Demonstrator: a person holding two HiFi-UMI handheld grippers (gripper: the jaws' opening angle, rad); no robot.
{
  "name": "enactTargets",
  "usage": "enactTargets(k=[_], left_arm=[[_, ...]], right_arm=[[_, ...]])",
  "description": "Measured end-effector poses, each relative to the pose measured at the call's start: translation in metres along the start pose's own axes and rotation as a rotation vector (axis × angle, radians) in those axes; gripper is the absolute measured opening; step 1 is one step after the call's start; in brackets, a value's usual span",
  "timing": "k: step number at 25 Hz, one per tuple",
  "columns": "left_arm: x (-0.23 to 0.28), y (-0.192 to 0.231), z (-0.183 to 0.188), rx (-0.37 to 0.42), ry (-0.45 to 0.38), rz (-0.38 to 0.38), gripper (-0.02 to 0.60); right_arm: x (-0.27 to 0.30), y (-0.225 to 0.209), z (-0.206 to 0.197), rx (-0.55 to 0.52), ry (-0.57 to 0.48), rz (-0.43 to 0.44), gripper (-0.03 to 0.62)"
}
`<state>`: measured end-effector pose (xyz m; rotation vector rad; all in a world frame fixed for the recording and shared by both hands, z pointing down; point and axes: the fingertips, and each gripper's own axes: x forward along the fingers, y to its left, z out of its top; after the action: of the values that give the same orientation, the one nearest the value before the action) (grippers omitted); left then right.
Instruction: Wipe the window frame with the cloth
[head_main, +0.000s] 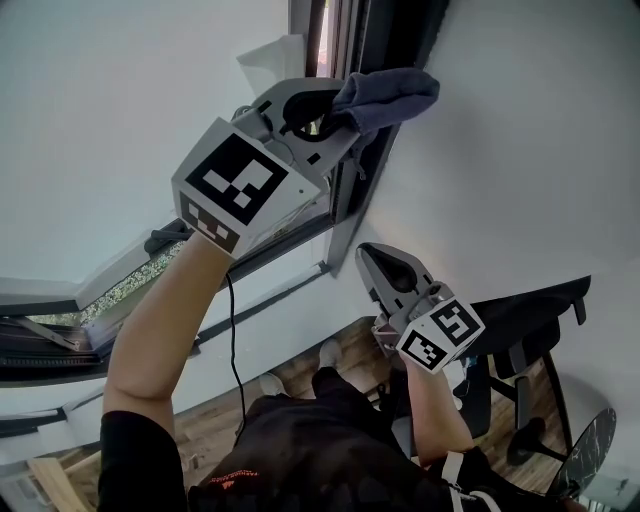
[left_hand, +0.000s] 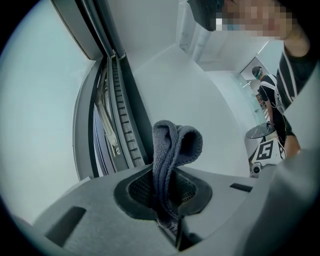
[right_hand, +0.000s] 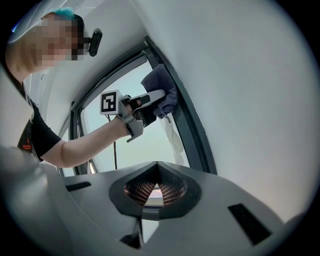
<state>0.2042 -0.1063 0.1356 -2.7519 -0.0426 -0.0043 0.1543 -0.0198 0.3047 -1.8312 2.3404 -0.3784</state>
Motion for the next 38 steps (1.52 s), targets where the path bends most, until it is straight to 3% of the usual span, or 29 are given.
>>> enactTargets(k=[38], left_arm=[[0.007, -0.051, -0.145, -0.17, 0.127, -0.049, 0.06]], right_arm=[[0.005, -0.018, -0.08, 0.107, 0.119, -0.015, 0.0]])
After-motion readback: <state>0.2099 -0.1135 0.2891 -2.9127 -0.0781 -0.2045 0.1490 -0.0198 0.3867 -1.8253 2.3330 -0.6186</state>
